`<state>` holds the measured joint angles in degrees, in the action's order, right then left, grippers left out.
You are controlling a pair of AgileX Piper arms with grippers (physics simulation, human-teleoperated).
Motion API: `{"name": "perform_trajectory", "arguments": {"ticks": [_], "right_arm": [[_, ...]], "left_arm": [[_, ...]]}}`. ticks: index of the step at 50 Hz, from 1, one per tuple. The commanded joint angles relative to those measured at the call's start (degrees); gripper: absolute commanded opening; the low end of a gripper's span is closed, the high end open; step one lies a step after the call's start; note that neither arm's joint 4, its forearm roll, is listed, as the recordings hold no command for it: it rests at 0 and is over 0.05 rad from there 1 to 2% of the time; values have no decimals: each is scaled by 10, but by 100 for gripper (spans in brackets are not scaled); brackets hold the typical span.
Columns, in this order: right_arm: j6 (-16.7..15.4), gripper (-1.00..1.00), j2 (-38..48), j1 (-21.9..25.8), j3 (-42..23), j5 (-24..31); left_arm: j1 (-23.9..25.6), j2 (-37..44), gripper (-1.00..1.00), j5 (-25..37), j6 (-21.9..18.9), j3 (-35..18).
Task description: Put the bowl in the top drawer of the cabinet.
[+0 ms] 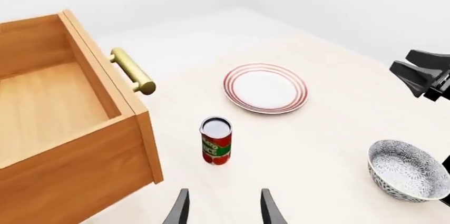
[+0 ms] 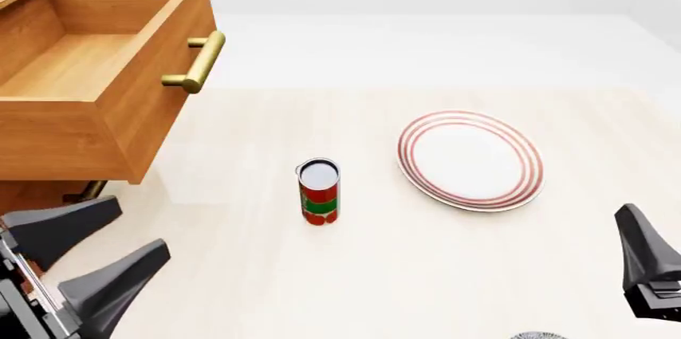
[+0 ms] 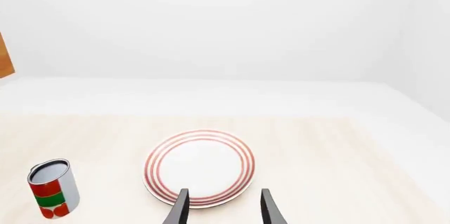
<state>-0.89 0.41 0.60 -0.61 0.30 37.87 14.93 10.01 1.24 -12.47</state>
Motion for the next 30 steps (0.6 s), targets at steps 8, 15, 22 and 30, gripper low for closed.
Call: {"name": "perform_trajectory", "arguments": {"ticks": [8, 15, 22, 30], "right_arm": [[0, 100, 0, 0, 0, 0], [0, 100, 0, 0, 0, 0], [0, 100, 0, 0, 0, 0], [0, 100, 0, 0, 0, 0]], "left_arm": [[81, 121, 100, -68, 31, -16], [108, 178, 100, -98, 40, -30], [131, 231, 100, -126, 47, -41], [152, 290, 100, -151, 54, -54]]}}
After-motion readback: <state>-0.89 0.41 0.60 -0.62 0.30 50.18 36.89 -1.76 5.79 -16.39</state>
